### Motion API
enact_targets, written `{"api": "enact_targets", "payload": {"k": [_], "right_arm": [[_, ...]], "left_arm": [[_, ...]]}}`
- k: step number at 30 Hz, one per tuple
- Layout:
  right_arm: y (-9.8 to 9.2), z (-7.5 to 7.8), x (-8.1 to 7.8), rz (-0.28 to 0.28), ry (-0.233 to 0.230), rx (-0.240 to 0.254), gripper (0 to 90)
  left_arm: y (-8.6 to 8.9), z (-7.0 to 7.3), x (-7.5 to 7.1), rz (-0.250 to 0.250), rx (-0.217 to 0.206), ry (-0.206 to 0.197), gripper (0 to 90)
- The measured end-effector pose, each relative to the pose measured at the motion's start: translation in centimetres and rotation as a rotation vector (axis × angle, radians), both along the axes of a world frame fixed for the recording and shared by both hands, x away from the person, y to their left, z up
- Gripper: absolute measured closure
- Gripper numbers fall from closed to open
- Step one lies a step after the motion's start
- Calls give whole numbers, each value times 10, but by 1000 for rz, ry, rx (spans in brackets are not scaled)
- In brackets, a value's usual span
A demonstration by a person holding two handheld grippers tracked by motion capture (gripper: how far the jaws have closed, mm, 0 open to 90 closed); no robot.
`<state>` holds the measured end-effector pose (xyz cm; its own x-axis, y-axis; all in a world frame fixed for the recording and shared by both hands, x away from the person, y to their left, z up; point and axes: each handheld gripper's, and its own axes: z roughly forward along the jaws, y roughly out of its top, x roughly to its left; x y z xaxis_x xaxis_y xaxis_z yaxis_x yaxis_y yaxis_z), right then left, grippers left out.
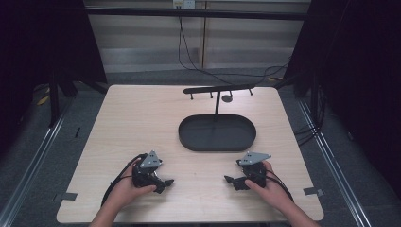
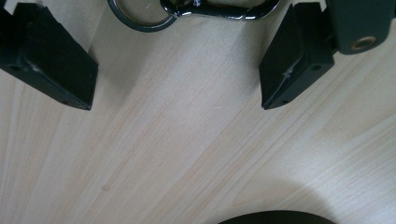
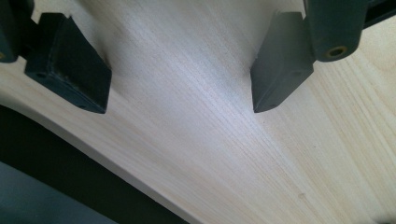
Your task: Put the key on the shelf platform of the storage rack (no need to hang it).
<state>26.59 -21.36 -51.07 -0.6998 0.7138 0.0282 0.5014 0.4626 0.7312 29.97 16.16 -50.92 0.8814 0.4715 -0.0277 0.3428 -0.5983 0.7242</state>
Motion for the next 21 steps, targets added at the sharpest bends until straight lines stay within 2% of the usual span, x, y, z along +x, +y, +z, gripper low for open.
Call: {"api": "enact_targets", "payload": {"k": [1,3,6,7,8,11,12,13,14,15,16,17,18,19,20,21], "right_arm": [[0,0,0,0,0,0,199],[0,0,0,0,0,0,199],[0,0,0,0,0,0,198],[0,0,0,0,0,0,198],[0,0,0,0,0,0,198],[0,0,0,-1,0,0,198],[0,0,0,-1,0,1,198],[0,0,0,-1,0,1,198],[0,0,0,0,0,0,197],[0,0,0,2,1,-1,190],[0,0,0,2,1,-1,190],[0,0,0,4,0,-1,188],[0,0,0,4,0,-1,188],[0,0,0,5,1,-1,188],[0,0,0,5,1,-1,188],[0,0,1,6,0,0,187]], "left_arm": [[0,0,0,0,0,0,119],[-2,5,-1,-2,35,19,164],[-5,7,-1,-3,57,30,183],[-7,10,0,-6,77,55,192],[-8,13,1,-10,95,60,193],[-9,19,1,-2,99,67,209],[-8,23,2,9,104,98,220],[-8,25,2,15,105,110,221],[-8,29,3,17,118,122,227],[-6,34,3,44,145,152,237],[-6,34,3,44,145,152,244],[-2,38,5,57,190,174,250],[-2,38,5,57,190,174,259],[1,41,7,90,223,205,261],[1,41,7,90,223,205,263],[5,43,8,111,254,227,273]]}}
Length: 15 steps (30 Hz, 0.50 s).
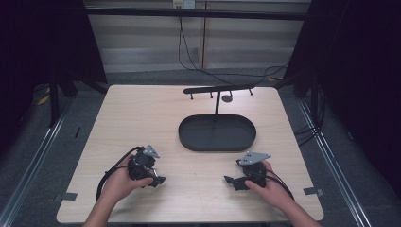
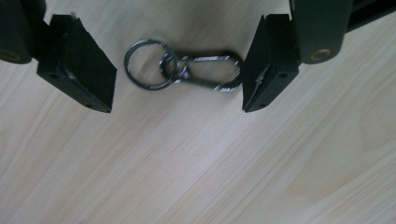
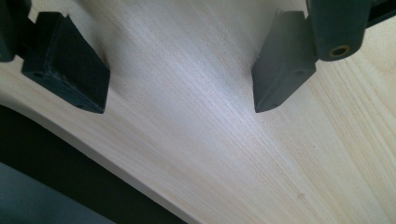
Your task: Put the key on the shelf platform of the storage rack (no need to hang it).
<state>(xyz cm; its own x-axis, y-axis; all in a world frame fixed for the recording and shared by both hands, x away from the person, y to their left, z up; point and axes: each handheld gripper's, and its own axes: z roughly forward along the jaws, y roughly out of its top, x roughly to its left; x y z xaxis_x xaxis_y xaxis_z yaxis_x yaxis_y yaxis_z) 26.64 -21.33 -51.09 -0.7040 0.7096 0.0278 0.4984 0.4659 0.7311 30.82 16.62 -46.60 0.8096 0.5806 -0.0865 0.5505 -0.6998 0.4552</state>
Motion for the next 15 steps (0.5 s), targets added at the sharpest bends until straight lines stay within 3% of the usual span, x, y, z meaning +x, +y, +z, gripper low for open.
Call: {"api": "enact_targets", "payload": {"k": [3,4,15], "right_arm": [[0,0,0,-1,0,1,185],[0,0,0,-1,0,1,185],[0,0,0,3,2,-2,177]], "left_arm": [[2,1,1,15,12,18,283],[3,1,2,26,20,41,283],[0,-1,5,62,65,79,339]]}}
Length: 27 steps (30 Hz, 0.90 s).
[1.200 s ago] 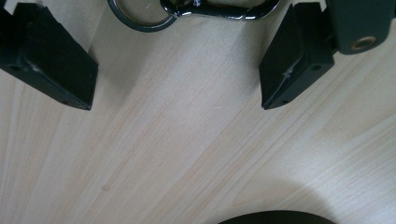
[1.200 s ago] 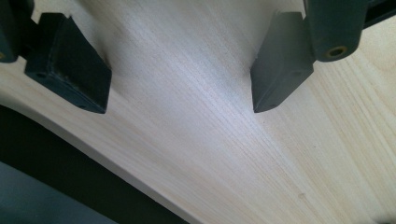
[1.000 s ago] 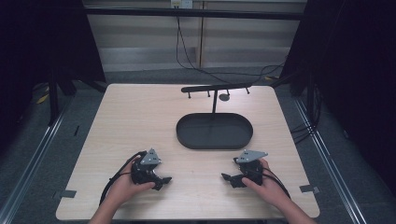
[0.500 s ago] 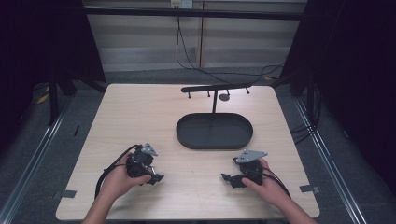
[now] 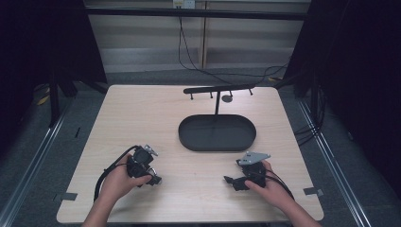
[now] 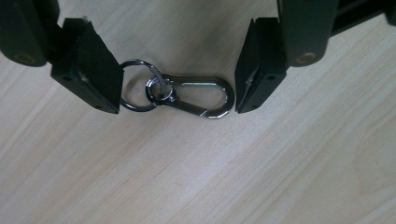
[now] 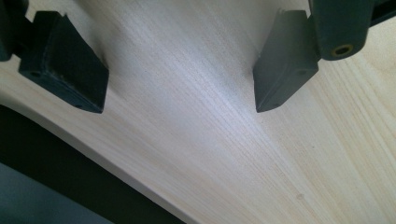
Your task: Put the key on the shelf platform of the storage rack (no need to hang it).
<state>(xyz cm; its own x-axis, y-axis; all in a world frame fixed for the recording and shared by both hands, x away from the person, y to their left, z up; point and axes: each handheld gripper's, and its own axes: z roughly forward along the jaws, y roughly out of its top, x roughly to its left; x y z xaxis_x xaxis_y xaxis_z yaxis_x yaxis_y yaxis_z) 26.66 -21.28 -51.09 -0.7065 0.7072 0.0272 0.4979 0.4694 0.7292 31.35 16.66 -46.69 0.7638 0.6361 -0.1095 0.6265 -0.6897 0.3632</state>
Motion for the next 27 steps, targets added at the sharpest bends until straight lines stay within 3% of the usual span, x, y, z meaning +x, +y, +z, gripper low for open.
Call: {"api": "enact_targets", "payload": {"k": [18,19,20,24,27], "right_arm": [[0,0,0,-2,1,0,177],[0,0,0,-2,2,0,176],[0,0,0,-2,2,0,176],[0,0,0,-2,2,0,176],[0,0,0,-2,2,0,176]], "left_arm": [[-9,-2,0,40,92,34,437],[-10,-1,-1,31,113,25,464],[-10,-1,-1,31,113,25,595],[-10,0,0,39,104,39,622],[-9,1,1,43,102,67,715]]}}
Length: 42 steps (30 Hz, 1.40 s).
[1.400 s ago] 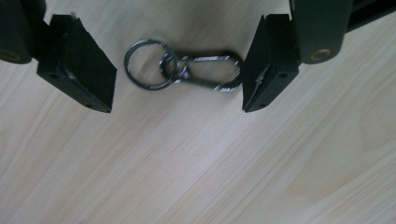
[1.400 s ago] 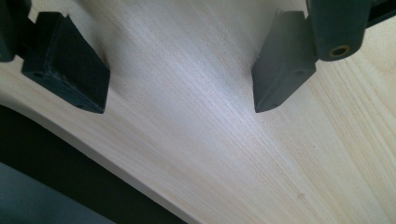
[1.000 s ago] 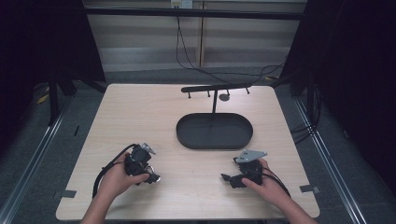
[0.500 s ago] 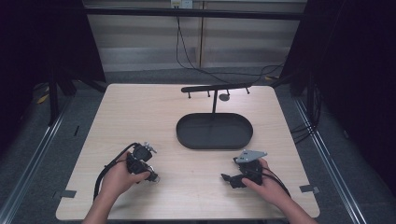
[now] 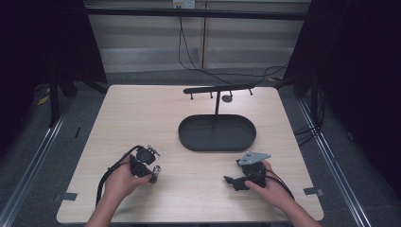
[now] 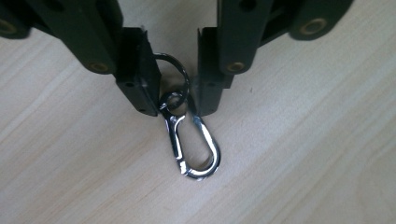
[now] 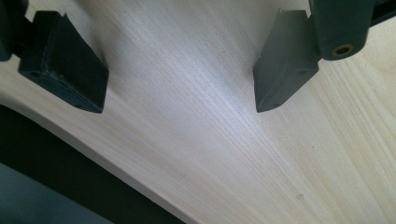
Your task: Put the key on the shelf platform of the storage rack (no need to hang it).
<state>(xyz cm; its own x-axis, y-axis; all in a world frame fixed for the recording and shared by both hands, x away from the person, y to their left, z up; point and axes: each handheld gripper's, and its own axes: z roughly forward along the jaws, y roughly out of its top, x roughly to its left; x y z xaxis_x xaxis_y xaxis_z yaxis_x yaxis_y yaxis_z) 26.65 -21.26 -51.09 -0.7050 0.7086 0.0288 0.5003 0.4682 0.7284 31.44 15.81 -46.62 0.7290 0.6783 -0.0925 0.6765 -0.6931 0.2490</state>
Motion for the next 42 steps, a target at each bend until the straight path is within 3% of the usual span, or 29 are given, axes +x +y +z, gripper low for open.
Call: {"api": "enact_targets", "payload": {"k": [11,12,14,19,22,32,42], "right_arm": [[0,0,0,1,1,0,175],[0,0,0,4,-2,-1,174],[0,0,0,4,-1,0,174],[0,0,0,2,2,0,174],[0,0,0,4,-2,0,174],[0,0,0,4,-2,-1,174],[0,0,0,5,-2,-1,174]], "left_arm": [[-2,3,3,1,4,65,725],[-2,13,3,-1,-44,62,825],[-3,19,5,-12,-36,55,887],[-8,19,8,-20,-7,97,891],[-10,22,9,-14,-22,110,892],[-12,51,18,-18,-5,112,893],[-20,74,28,-29,-15,154,893]]}}
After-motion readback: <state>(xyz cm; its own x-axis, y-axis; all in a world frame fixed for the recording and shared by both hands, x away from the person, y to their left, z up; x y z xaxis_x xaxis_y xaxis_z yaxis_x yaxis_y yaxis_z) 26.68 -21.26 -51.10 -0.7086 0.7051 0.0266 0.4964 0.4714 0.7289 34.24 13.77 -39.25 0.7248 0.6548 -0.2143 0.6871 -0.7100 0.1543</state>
